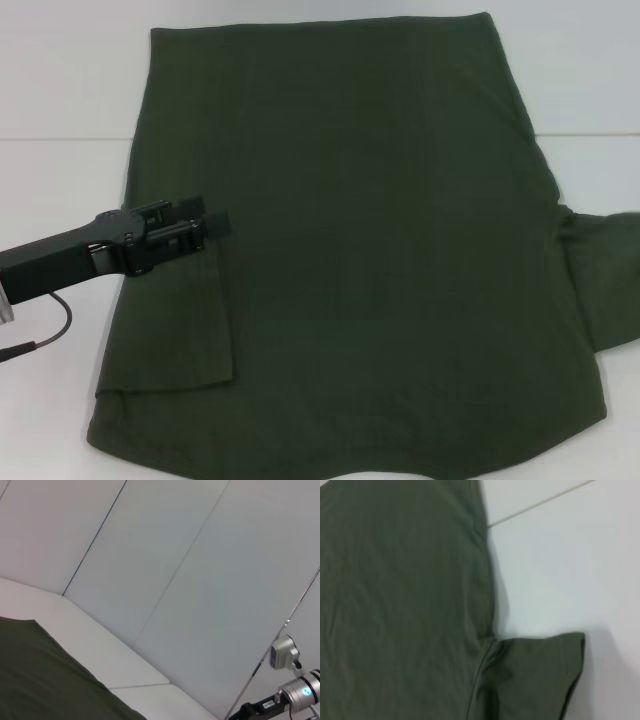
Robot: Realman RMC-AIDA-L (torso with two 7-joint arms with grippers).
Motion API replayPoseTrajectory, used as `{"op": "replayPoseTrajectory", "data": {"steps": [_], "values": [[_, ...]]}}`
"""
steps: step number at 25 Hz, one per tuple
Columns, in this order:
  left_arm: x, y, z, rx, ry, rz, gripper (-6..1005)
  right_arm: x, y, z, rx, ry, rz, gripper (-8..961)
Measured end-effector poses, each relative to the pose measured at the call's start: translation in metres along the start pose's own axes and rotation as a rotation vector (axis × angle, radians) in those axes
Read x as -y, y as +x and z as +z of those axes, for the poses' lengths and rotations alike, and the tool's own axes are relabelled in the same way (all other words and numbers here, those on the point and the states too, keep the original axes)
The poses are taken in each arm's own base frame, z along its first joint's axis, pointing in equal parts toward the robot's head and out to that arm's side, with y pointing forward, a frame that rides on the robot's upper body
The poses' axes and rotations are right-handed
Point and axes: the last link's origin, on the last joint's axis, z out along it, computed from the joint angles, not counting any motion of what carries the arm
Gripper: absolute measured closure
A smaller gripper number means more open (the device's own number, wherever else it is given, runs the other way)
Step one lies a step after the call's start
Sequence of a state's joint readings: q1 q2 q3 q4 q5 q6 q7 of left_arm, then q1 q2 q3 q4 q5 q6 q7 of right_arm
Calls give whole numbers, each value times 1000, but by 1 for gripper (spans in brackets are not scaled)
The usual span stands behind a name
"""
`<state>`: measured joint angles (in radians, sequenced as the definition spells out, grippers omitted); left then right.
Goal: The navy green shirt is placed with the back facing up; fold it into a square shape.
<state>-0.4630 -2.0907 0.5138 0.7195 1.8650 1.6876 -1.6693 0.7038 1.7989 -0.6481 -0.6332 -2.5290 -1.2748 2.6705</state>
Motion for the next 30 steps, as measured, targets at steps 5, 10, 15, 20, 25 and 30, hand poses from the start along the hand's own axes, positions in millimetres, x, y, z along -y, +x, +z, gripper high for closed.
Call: {"op": "replayPoseTrajectory", "data": {"steps": [5,10,15,20,25,30], "values": [[0,0,0,0,-2,-1,275,8,-5,-9,21,8,26,898],[0,1,1,0,-4,0,274,12,-8,-16,31,12,35,889],[0,1,1,-2,-5,-1,274,12,-14,-22,48,12,40,880],[0,2,1,-4,-4,0,274,11,-19,-27,64,8,50,871],[0,3,2,-7,-7,1,276,1,-24,-26,61,-10,33,861],[0,3,3,-9,-7,-3,274,-24,-22,-18,3,-75,14,852]]}}
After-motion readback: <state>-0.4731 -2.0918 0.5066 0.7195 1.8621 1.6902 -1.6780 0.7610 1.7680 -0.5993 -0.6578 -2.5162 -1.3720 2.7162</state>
